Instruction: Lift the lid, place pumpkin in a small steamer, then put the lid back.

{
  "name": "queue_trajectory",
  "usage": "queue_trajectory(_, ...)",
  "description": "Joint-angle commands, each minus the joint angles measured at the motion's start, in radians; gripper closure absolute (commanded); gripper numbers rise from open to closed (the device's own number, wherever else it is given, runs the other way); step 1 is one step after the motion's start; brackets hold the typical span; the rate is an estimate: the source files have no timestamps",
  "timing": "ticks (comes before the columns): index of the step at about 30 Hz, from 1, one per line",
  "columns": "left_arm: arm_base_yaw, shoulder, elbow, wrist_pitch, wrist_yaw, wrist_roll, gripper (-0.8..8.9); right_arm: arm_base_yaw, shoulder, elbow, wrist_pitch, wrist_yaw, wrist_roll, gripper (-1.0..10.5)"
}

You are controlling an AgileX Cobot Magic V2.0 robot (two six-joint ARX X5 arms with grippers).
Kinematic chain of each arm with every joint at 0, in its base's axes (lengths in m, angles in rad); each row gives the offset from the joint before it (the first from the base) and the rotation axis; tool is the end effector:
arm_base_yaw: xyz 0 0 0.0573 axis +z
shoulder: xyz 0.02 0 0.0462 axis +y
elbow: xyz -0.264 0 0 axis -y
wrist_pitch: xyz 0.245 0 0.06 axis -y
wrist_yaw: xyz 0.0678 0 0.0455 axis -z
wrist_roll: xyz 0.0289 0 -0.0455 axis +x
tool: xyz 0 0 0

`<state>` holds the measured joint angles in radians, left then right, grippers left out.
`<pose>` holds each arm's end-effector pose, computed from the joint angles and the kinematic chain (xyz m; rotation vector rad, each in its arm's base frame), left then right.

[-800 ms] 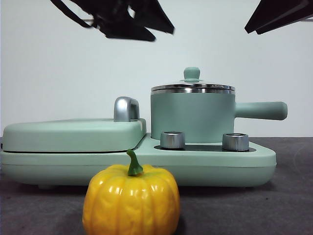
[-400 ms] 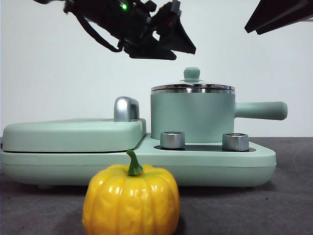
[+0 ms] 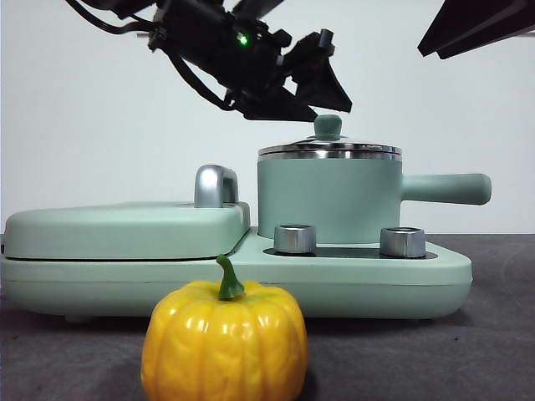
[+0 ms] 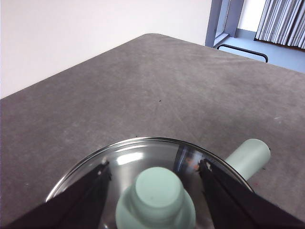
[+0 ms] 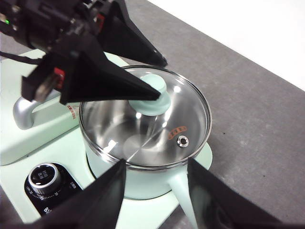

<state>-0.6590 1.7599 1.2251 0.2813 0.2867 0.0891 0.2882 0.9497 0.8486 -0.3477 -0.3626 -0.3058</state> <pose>0.3140 -0.2535 0.2656 0.1306 0.2166 -0.9517 0.1904 0.0671 0.3120 -0.2729 0.3548 0.7040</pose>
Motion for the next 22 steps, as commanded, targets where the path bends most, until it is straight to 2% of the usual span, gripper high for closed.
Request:
queue_trajectory(1, -0.010, 0.035, 0.029, 0.016, -0.001, -0.003, 5.14, 0.006, 0.008, 0.022, 0.010, 0.003, 0.018, 7.4)
queue_trajectory(15, -0.010, 0.061, 0.029, 0.014, -0.018, -0.003, 5.16, 0.029, 0.008, 0.022, 0.010, 0.003, 0.018, 7.4)
queue_trajectory(22, -0.010, 0.061, 0.029, -0.020, -0.023, -0.003, 6.51, 0.029, 0.008, 0.022, 0.010, 0.003, 0.018, 7.4)
